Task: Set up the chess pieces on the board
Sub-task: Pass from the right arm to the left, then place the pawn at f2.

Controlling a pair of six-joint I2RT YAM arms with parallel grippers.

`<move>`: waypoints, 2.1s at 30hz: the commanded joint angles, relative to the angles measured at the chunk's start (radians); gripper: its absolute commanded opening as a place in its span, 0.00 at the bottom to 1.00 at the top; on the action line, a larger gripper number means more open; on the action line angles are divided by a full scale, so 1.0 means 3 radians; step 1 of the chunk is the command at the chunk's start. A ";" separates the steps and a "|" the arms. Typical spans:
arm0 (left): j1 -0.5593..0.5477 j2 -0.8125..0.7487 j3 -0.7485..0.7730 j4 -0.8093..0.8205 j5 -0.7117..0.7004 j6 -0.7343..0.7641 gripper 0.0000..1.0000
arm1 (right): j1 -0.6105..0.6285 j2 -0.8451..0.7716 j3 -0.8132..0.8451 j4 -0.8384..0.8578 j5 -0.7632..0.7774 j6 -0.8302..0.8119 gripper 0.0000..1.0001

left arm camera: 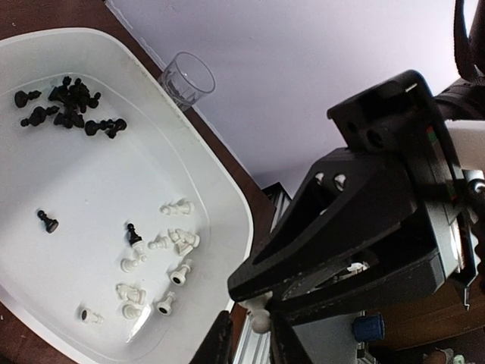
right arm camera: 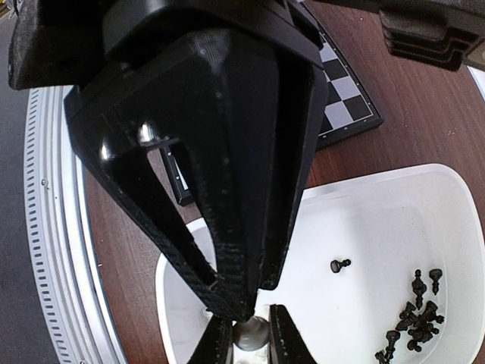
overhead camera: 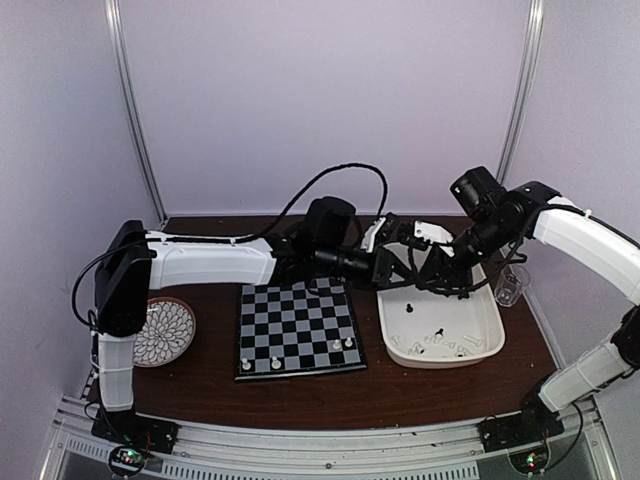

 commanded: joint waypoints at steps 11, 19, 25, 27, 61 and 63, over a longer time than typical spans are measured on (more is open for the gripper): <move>0.0053 0.0109 0.0088 0.0244 0.0083 -0.0045 0.08 | -0.0010 -0.0003 0.0059 0.0076 0.0025 0.0068 0.20; 0.0173 0.0116 0.0071 0.0134 0.0040 0.0047 0.08 | -0.0272 -0.0165 0.0247 -0.0156 -0.0091 0.0169 0.43; 0.0318 -0.0078 0.0184 -0.0828 -0.0066 0.0700 0.08 | -0.0588 -0.0323 0.0288 -0.0378 -0.0251 0.0050 0.44; 0.0325 -0.0180 0.0295 -0.1519 -0.0237 0.1111 0.08 | -0.0658 -0.0359 0.0169 -0.0318 -0.0223 0.0040 0.45; 0.0213 -0.0007 0.0409 -0.3909 -0.0907 0.2264 0.07 | -0.0746 -0.0162 -0.0383 0.0119 -0.0177 0.0045 0.44; 0.0203 0.0056 0.0444 -0.3871 -0.0904 0.2253 0.07 | -0.0747 -0.0175 -0.0386 0.0118 -0.0163 0.0045 0.44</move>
